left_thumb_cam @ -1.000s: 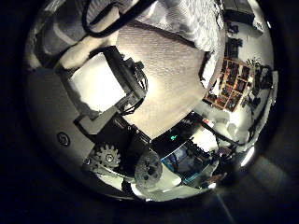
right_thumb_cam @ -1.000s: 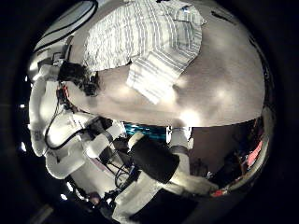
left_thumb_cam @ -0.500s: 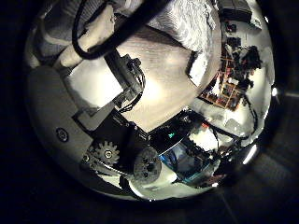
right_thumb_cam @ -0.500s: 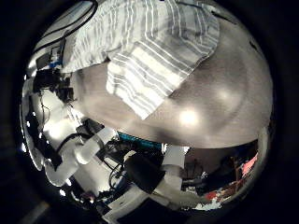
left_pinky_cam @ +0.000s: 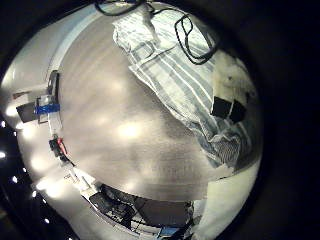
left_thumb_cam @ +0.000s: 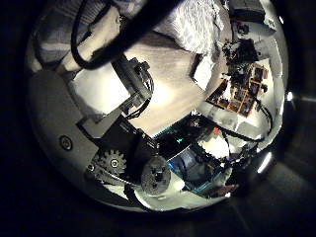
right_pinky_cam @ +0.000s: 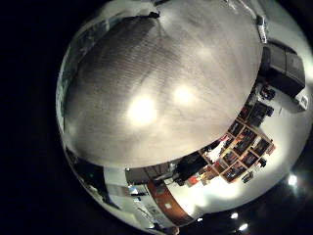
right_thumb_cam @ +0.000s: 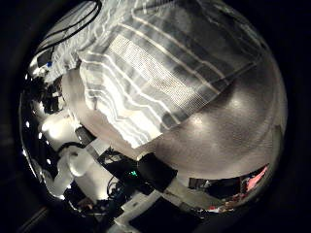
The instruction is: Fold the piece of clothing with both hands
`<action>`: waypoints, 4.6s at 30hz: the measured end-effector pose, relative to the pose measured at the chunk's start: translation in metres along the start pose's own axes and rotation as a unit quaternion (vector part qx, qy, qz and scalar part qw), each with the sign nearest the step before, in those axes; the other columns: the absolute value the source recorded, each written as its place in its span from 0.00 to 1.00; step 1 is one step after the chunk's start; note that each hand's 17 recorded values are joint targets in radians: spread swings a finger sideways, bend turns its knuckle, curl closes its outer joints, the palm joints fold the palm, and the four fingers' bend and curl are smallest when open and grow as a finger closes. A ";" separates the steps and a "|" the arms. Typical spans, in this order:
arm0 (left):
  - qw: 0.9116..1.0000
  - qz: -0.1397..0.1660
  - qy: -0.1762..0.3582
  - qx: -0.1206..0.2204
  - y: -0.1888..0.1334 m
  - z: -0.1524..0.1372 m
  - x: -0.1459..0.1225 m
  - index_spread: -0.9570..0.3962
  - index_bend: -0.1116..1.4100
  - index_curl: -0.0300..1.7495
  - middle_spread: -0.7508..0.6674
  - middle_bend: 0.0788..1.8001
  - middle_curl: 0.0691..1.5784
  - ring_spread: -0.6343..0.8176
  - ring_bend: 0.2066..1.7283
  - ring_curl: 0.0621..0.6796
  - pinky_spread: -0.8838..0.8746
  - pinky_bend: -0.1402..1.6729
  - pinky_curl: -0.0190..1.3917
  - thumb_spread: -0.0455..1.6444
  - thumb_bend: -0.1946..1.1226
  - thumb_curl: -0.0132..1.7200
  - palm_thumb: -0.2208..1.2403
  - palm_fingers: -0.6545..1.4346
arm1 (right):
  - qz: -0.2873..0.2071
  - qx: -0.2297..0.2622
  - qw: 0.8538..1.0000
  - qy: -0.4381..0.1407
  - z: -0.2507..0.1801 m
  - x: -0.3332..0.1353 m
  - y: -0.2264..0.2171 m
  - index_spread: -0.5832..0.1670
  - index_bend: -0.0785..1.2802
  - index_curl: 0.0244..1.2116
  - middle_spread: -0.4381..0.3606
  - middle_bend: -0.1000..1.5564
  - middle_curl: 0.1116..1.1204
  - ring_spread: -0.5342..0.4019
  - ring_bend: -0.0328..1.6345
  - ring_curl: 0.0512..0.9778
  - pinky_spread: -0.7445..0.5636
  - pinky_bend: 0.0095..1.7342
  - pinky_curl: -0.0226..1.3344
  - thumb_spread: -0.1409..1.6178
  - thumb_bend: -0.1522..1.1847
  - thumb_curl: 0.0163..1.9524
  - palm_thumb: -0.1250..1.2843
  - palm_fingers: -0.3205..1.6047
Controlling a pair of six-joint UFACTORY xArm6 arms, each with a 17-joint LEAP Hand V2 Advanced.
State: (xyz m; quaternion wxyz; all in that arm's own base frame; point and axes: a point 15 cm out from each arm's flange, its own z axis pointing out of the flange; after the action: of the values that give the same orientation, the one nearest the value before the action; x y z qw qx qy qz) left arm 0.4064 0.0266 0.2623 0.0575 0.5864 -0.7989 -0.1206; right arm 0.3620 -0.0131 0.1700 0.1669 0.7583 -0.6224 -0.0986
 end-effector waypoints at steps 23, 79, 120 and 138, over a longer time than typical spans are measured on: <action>1.000 0.010 -0.005 0.008 0.016 -0.031 0.010 0.14 0.33 0.74 0.15 0.54 0.57 0.13 0.75 0.74 0.16 0.69 0.49 0.70 0.13 0.26 0.63 0.84 | -0.018 0.005 0.999 0.046 -0.008 -0.006 -0.006 0.18 0.64 0.55 0.19 0.67 0.66 0.30 0.77 0.50 0.33 0.75 0.32 0.64 0.17 0.28 0.80 0.82; 0.994 -0.031 0.101 0.013 -0.074 -0.017 -0.059 0.13 0.27 0.76 0.15 0.53 0.57 0.13 0.72 0.73 0.16 0.65 0.48 0.69 0.13 0.25 0.58 0.80 | 0.065 0.219 0.973 -0.034 -0.201 0.005 -0.152 0.39 0.84 0.73 0.36 0.86 0.72 0.37 0.89 0.67 0.43 0.76 0.60 0.57 0.11 0.53 0.80 0.74; 0.990 -0.017 0.126 0.059 -0.086 0.011 0.027 0.80 0.17 0.24 0.88 0.05 0.14 0.81 0.26 0.26 0.82 0.29 0.27 0.72 0.13 0.19 0.43 0.28 | 0.175 0.281 0.938 -0.100 -0.159 0.136 -0.111 0.24 0.25 0.42 0.33 0.45 0.41 0.35 0.69 0.41 0.54 0.54 0.42 0.79 0.09 0.19 0.41 0.32; 0.995 -0.023 0.101 0.009 -0.063 0.050 0.032 0.80 0.18 0.20 0.87 0.05 0.12 0.81 0.24 0.25 0.81 0.28 0.25 0.73 0.13 0.18 0.43 0.29 | 0.214 0.149 0.941 -0.213 -0.111 0.110 -0.111 0.44 0.18 0.33 0.60 0.35 0.31 0.67 0.59 0.29 0.89 0.54 0.35 0.79 0.10 0.15 0.29 0.28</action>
State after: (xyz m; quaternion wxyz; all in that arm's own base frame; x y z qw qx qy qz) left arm 0.4435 -0.0151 0.1962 0.1297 0.6145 -0.7763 -0.0544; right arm 0.5250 -0.0879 0.2371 -0.0678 0.5845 -0.7987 -0.1259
